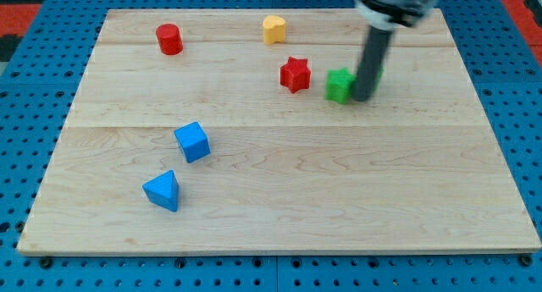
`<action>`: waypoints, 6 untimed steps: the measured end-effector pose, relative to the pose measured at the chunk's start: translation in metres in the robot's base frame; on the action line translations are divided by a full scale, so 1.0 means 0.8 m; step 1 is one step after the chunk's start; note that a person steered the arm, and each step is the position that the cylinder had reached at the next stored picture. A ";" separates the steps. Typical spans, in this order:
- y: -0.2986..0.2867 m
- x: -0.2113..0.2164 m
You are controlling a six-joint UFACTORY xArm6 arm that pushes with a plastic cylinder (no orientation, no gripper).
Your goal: Push red star along with green star and yellow heart a bit up
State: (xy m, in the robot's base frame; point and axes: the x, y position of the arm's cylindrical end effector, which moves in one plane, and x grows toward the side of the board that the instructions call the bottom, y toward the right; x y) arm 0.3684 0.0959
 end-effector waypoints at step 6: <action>-0.145 -0.010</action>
